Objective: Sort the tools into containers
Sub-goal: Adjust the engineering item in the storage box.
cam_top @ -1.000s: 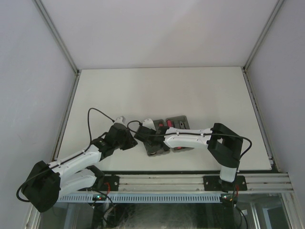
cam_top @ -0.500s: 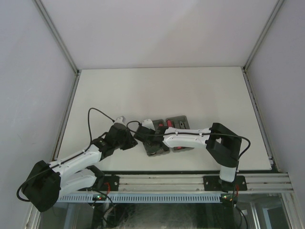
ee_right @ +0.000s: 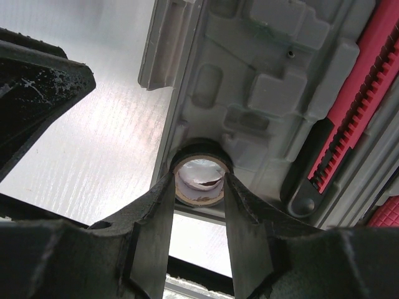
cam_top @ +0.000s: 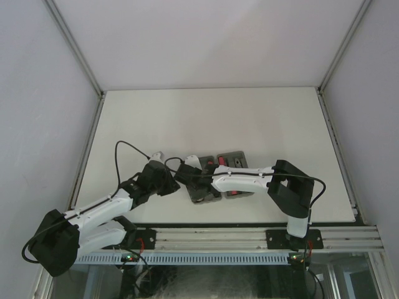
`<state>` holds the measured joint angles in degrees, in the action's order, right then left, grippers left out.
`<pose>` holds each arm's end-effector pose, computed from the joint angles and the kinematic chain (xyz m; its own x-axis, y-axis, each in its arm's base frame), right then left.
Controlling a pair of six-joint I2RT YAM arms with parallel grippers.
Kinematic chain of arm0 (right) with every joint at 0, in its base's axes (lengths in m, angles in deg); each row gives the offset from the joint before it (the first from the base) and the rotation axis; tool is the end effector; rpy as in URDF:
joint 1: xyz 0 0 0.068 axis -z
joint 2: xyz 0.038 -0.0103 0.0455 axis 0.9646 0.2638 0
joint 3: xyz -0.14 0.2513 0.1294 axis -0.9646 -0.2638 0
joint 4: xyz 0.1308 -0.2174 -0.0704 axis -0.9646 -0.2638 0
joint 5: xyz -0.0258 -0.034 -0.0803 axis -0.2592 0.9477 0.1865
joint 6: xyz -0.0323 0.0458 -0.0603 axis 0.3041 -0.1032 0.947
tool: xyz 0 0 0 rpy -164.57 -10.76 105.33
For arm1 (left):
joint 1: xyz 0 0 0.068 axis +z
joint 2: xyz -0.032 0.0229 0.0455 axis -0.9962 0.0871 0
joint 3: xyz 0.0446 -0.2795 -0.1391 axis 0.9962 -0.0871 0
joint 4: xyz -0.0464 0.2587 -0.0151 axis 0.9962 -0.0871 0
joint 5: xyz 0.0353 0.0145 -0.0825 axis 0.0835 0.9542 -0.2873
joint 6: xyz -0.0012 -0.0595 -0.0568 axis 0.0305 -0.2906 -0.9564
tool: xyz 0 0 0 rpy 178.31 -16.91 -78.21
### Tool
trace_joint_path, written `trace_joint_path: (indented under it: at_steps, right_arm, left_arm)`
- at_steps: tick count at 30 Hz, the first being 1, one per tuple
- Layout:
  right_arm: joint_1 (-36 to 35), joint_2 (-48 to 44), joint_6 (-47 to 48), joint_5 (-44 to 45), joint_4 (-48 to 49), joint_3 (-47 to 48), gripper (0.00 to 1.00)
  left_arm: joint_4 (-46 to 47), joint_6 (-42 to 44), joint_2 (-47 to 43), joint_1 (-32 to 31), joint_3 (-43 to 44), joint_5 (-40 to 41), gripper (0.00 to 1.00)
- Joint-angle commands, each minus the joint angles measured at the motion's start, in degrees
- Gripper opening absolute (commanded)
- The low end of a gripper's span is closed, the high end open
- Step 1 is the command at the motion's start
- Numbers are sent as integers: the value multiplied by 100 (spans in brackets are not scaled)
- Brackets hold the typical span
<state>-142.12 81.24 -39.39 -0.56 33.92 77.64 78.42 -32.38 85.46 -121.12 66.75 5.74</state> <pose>0.1676 0.3555 0.1887 -0.8247 -0.3870 -0.4123 -0.4350 0.9001 0.0254 0.1588 -0.1120 0.1741 -0.8142 -0.3314 -0.4768 -0.0676 0.8697 -0.4890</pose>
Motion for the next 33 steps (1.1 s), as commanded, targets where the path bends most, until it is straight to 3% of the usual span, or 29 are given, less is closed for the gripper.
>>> trace_joint_path:
  at_steps: [1,20,33]
  right_arm:
    - [-30,238,-8,-159,28,42,36]
    - [45,659,-53,-938,45,-402,33]
    - [55,-526,301,-972,892,-386,34]
  left_arm:
    - [184,33,-27,43,-101,-48,25]
    - [226,35,7,38,-110,-63,25]
    - [48,54,-241,43,-79,20,25]
